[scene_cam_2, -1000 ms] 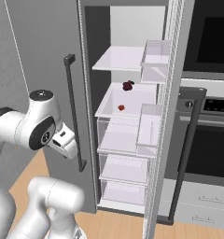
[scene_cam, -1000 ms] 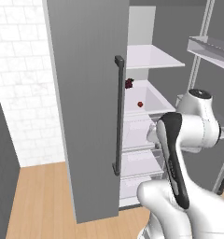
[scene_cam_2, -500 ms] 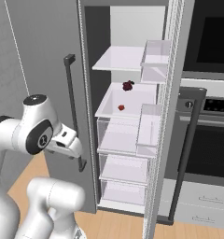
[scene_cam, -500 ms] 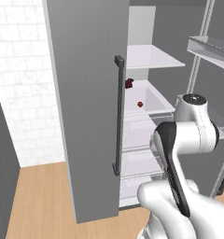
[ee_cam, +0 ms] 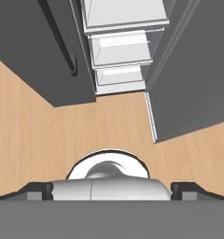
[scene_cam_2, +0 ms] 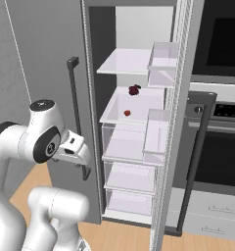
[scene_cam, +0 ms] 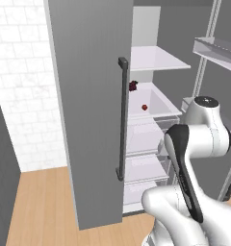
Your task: Take the strawberry from the fridge and place it on top of the pancake, located on the dining counter.
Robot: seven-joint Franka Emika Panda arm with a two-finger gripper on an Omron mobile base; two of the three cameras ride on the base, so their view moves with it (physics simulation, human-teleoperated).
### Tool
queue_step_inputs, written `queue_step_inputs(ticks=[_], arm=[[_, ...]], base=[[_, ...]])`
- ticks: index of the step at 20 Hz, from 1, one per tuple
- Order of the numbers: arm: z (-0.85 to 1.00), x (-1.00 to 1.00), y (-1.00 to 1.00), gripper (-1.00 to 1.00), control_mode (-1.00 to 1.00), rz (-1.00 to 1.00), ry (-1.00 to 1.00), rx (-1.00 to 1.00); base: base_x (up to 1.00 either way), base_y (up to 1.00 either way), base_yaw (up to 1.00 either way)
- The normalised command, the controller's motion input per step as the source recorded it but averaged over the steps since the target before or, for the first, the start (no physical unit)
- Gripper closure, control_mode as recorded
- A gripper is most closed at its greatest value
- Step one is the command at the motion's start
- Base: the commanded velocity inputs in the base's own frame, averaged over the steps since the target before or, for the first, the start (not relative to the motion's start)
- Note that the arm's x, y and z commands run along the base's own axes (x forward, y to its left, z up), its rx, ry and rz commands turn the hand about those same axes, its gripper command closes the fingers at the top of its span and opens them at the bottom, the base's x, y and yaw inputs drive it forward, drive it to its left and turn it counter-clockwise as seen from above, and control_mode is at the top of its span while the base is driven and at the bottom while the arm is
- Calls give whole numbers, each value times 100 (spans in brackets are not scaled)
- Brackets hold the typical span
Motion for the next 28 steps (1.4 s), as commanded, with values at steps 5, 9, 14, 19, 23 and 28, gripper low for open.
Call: queue_step_inputs(ticks=[5, 9, 14, 19, 23, 28], arm=[[0, 0, 0, -100, 100, -2, -1, 0], [0, 0, 0, -100, 100, 0, 0, 0], [0, 0, 0, -100, 100, 0, 0, 0], [0, 0, 0, -100, 100, 0, 0, 0], [0, 0, 0, -100, 100, 0, 0, 0], [0, 0, 0, -100, 100, 0, 0, 0]], base=[[1, -1, 0], [2, -14, -3], [2, -16, -20], [30, -28, -13], [54, -1, -7], [64, 0, 0]])
